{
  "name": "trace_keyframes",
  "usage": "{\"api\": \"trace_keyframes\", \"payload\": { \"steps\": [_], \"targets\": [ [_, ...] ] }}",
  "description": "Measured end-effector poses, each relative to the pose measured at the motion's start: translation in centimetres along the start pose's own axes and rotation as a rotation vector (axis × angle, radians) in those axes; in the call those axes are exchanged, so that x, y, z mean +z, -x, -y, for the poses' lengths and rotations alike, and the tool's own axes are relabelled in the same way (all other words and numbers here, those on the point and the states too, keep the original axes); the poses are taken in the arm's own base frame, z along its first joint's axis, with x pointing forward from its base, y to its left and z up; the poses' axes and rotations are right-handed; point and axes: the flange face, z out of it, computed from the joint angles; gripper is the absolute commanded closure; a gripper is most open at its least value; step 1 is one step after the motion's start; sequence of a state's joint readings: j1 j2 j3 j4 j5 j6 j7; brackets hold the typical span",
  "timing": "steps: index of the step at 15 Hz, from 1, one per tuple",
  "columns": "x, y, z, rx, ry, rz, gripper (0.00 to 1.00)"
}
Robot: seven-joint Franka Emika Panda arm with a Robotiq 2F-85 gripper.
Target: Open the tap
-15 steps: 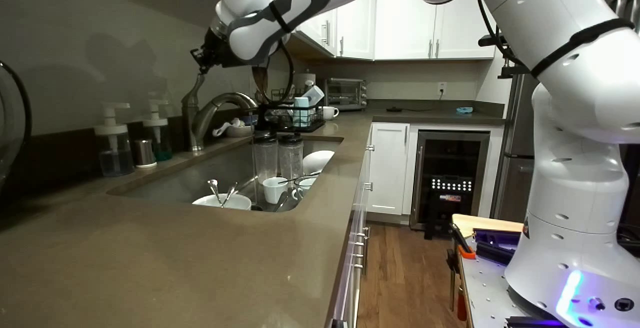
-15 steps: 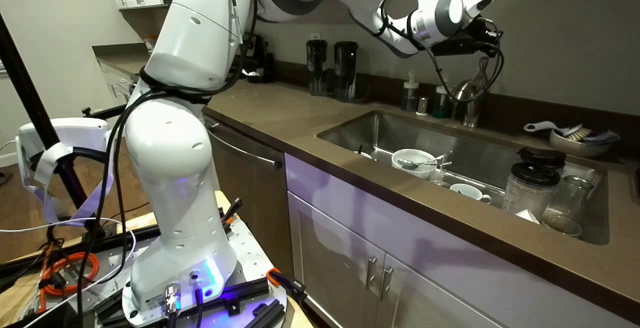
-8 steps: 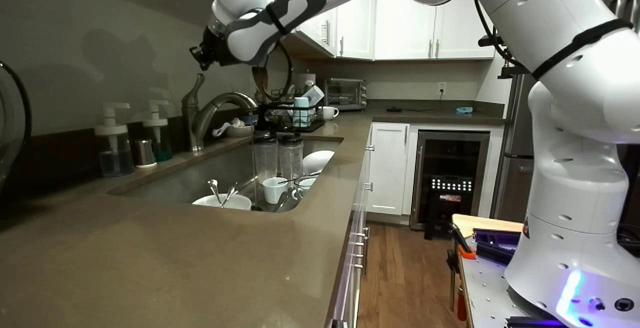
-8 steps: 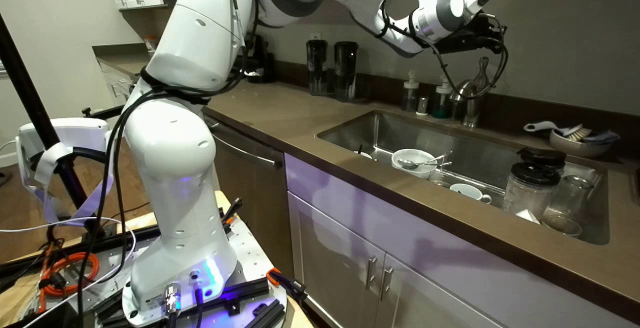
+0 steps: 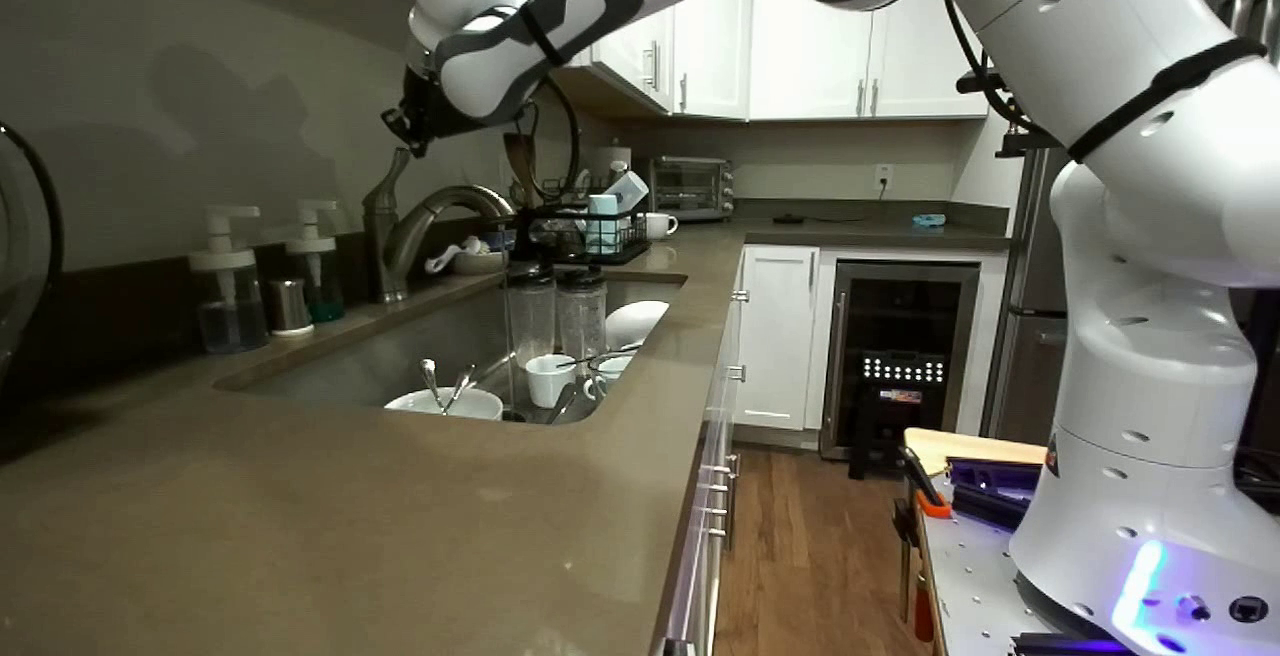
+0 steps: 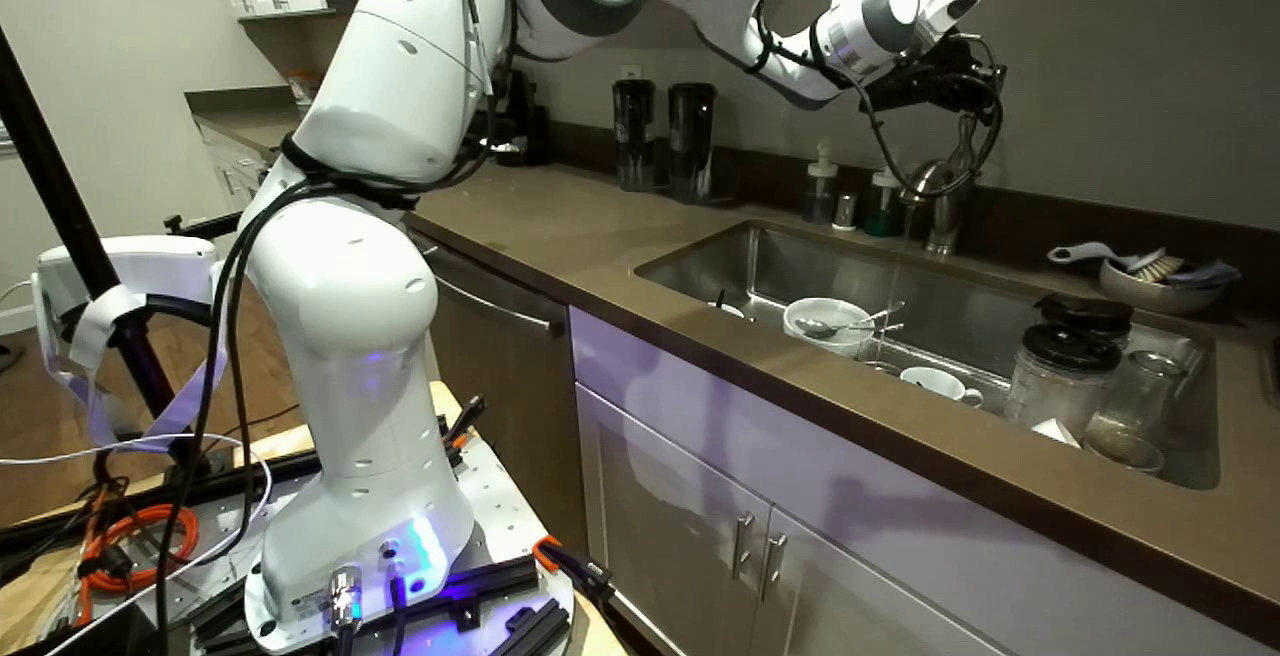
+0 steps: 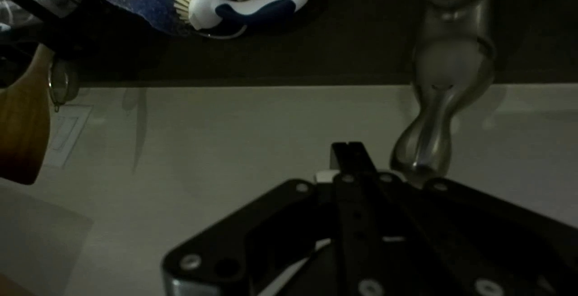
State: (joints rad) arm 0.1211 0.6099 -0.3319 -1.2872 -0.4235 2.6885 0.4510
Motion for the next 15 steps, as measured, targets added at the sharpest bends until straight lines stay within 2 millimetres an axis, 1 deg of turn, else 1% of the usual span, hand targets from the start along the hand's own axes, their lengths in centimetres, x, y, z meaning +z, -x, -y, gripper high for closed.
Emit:
{"api": "trace_keyframes", "payload": {
  "steps": [4,8,15],
  "targets": [
    [-0.04,0.13,0.67,0.02,-0.019,0.065,0.97],
    [-0.07,-0.1,0.44,0.038,-0.033,0.088,0.97],
    [0.22,0.1,0.22,0.043,-0.061,0.135,0.97]
  ]
}}
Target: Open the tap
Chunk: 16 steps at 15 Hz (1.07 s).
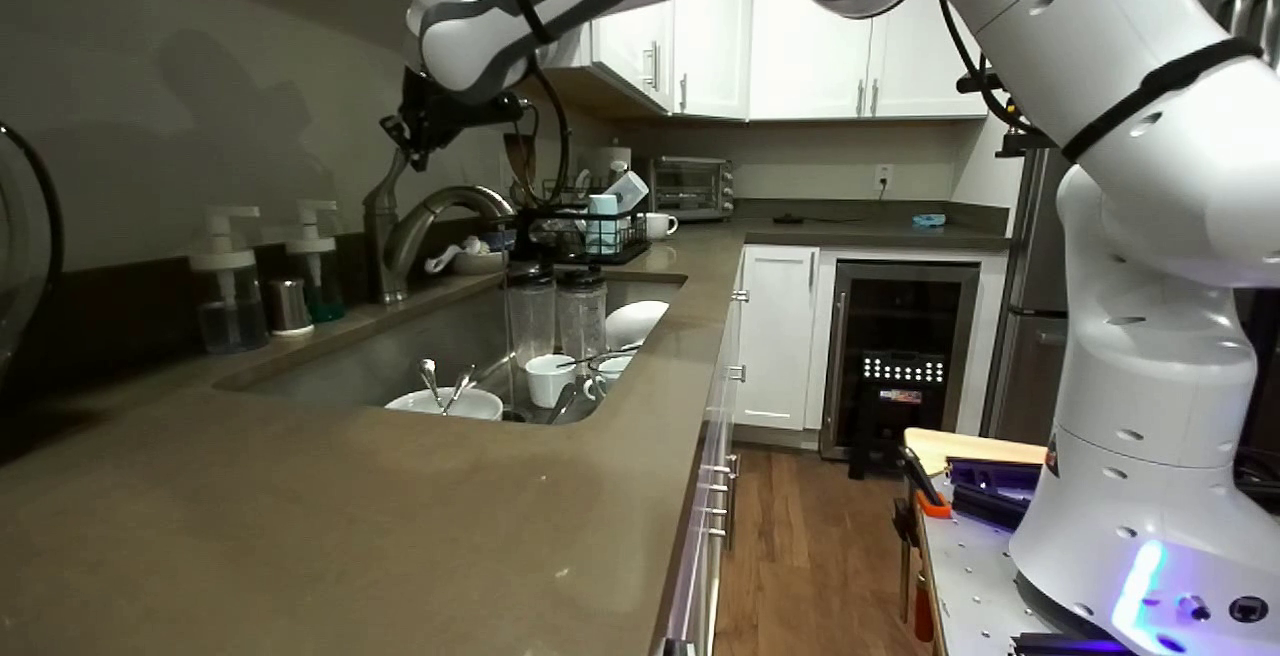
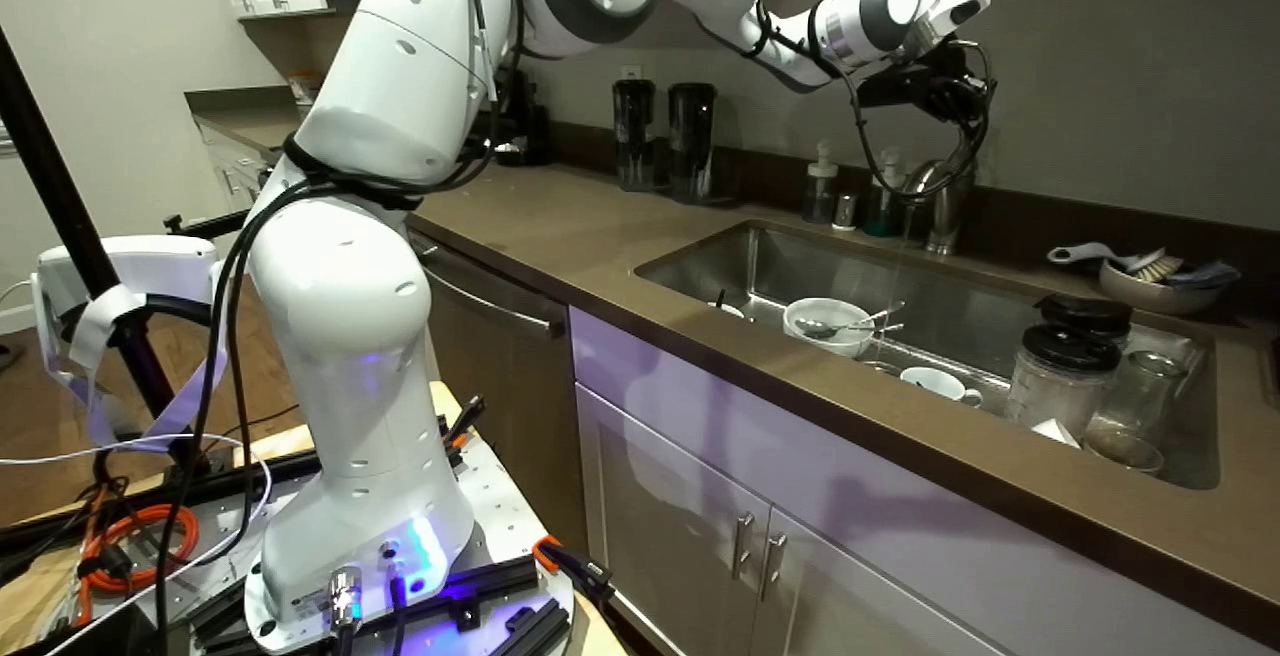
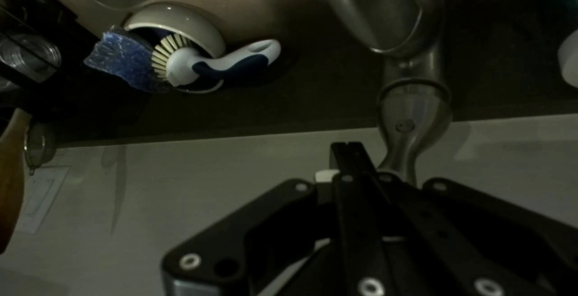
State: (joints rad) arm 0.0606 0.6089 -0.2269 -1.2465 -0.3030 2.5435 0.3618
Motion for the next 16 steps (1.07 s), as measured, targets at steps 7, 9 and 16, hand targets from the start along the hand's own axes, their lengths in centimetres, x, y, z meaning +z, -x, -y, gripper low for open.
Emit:
{"api": "trace_keyframes", "payload": {
  "steps": [7,9,16],
  "targets": [
    [0.1,0.1,0.2,0.006,-0.025,0.015,0.97],
    [0.1,0.1,0.1,0.011,-0.036,0.014,0.97],
    [0.5,0.0,-0.9,0.039,-0.107,0.011,0.97]
  ]
}}
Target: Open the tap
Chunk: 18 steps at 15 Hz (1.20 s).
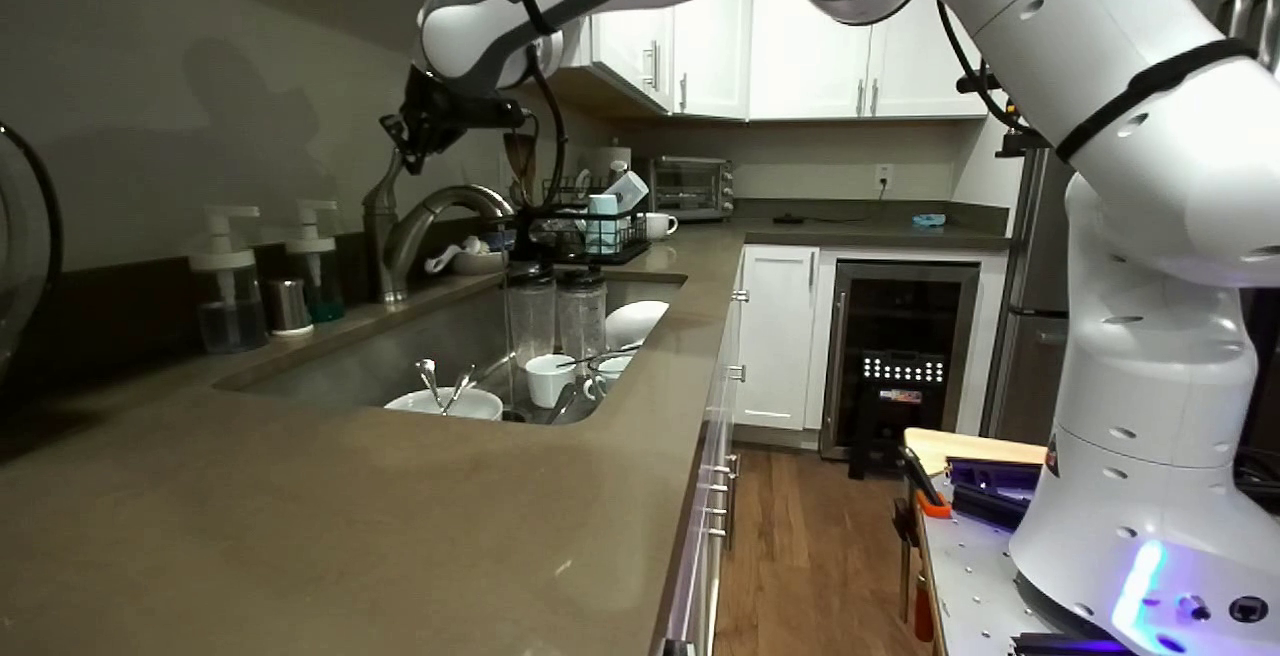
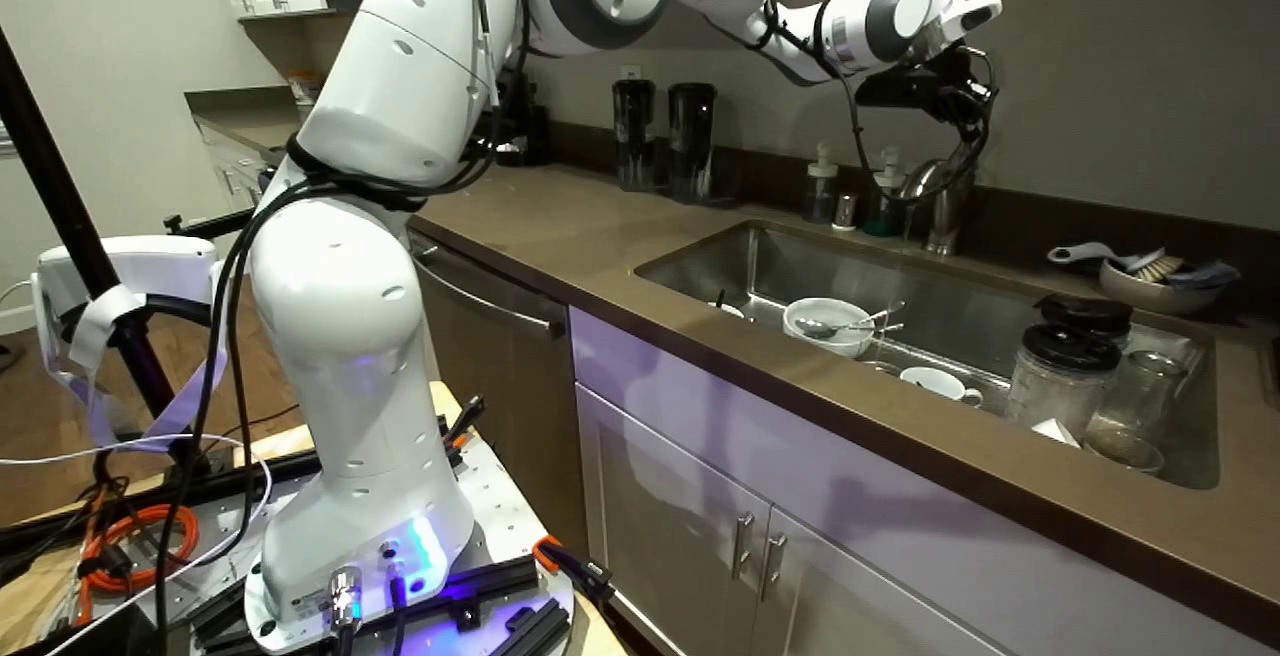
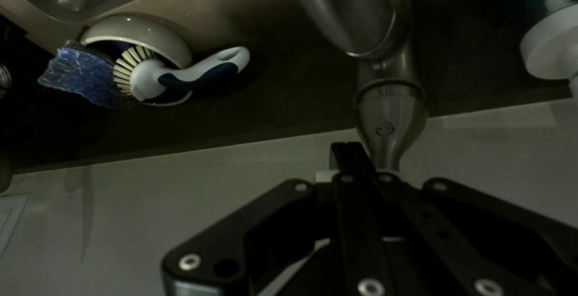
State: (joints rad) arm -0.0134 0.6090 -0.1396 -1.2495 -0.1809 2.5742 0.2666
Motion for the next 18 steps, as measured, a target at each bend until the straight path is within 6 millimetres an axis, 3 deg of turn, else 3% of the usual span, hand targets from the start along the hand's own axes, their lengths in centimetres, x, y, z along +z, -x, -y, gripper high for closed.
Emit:
{"api": "trace_keyframes", "payload": {
  "steps": [18],
  "targets": [
    [0.33,0.3,0.23,0.008,-0.079,-0.099,0.97]
  ]
}}
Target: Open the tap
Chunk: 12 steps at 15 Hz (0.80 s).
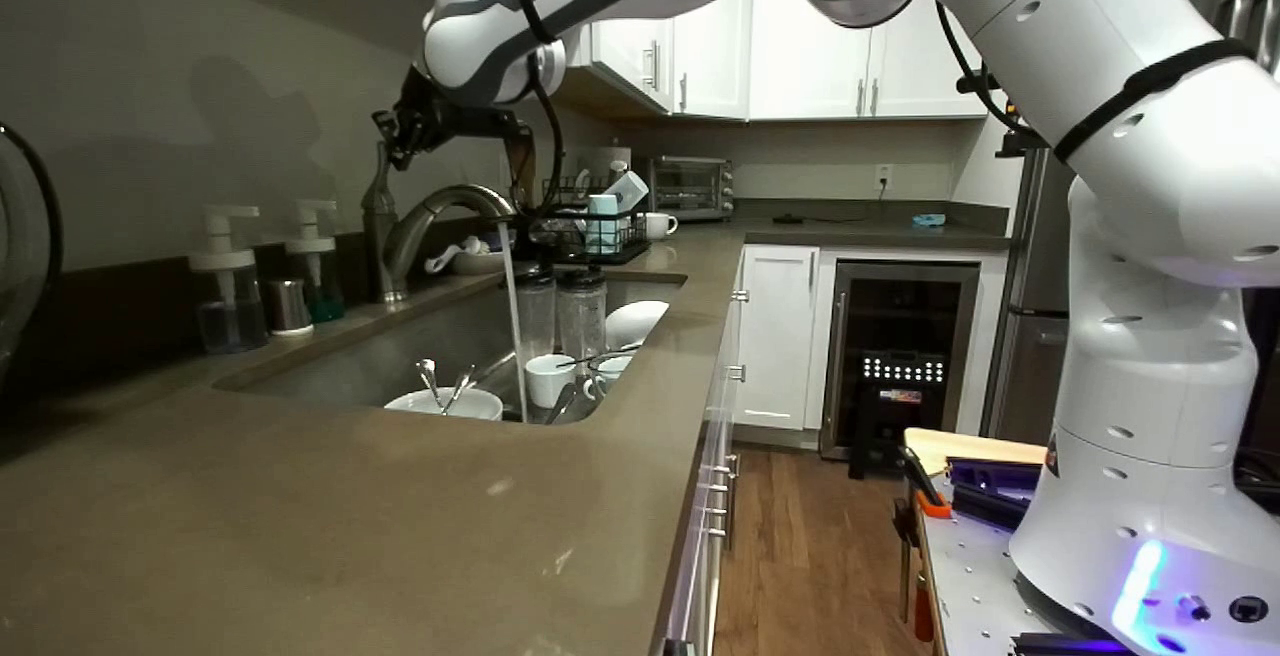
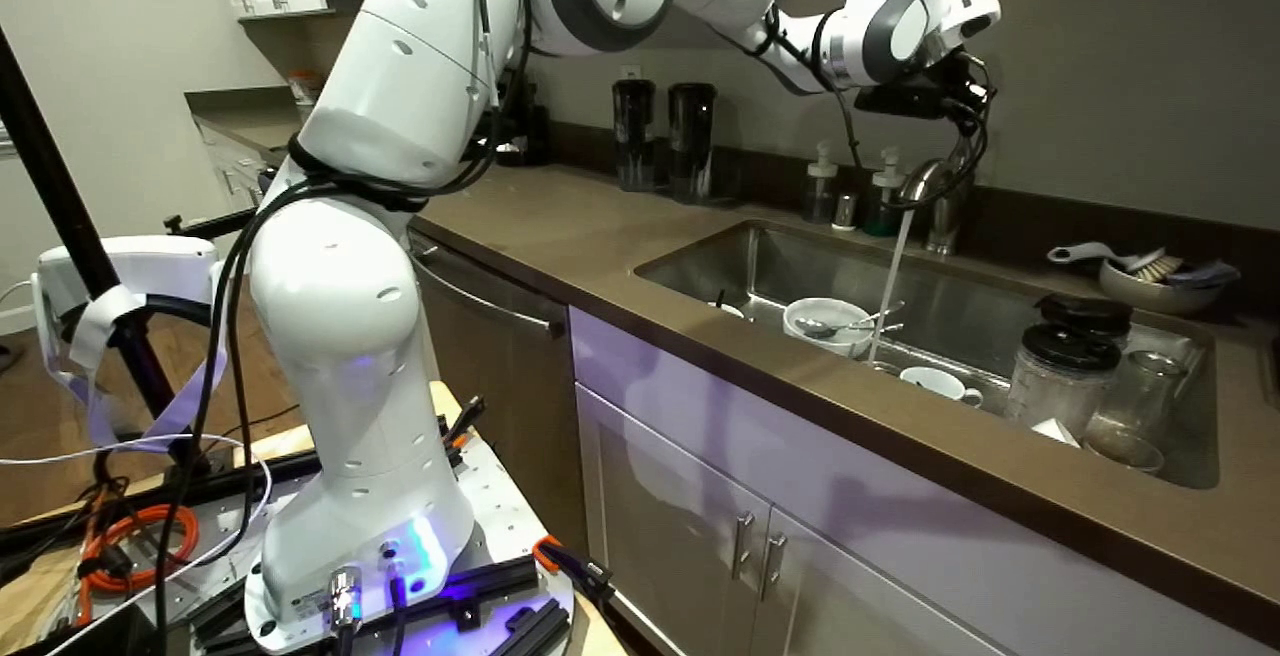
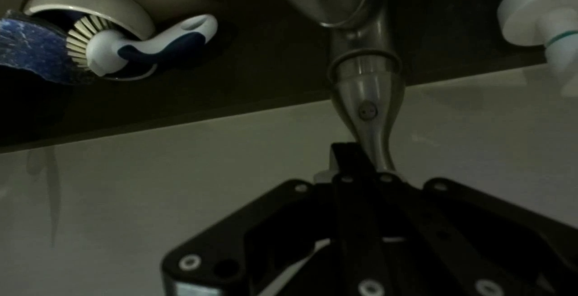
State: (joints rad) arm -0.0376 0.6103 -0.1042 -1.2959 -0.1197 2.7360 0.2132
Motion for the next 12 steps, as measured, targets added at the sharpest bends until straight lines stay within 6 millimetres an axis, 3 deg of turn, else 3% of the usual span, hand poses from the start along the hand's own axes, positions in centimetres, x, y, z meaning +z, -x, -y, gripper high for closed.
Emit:
{"api": "trace_keyframes", "payload": {
  "steps": [12],
  "targets": [
    [-0.18,-0.12,-0.26,0.009,-0.027,-0.153,0.97]
  ]
}}
